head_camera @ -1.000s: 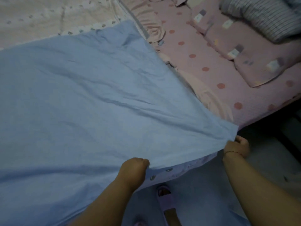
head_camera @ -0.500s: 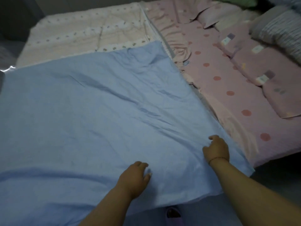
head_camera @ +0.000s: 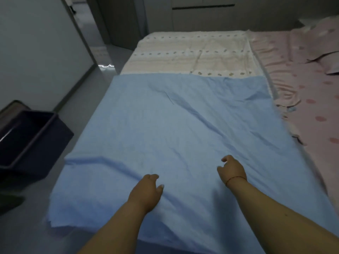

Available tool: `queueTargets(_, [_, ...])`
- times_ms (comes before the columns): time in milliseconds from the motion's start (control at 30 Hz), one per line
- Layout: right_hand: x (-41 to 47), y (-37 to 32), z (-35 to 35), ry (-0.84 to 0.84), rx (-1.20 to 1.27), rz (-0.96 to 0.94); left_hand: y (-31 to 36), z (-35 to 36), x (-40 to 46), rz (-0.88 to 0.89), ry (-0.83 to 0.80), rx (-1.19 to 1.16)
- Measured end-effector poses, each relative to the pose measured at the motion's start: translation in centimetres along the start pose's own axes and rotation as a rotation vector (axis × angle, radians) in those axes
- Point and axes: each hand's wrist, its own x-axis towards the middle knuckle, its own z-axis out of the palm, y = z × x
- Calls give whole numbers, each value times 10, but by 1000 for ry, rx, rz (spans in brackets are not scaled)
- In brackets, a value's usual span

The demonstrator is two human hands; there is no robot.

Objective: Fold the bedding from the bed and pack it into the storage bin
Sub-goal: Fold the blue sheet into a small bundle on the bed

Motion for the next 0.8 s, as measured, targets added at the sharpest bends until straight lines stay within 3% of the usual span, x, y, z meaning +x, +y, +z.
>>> queueTargets(233, [-53,-110,88,-131,-83,-94,-127,-44,-28,-136,51,-176])
queueTargets(500, [-143,-216,241,-286,-130,-113,-329,-89,-67,-330,26,-203])
queueTargets(633, [-178,-253,302,-405,-128,-152,-393,-99,-65,-420,23,-237])
queueTargets(800, [-188,-300,356,-461,-119,-211,-433,-104,-42,-378,-35,-272])
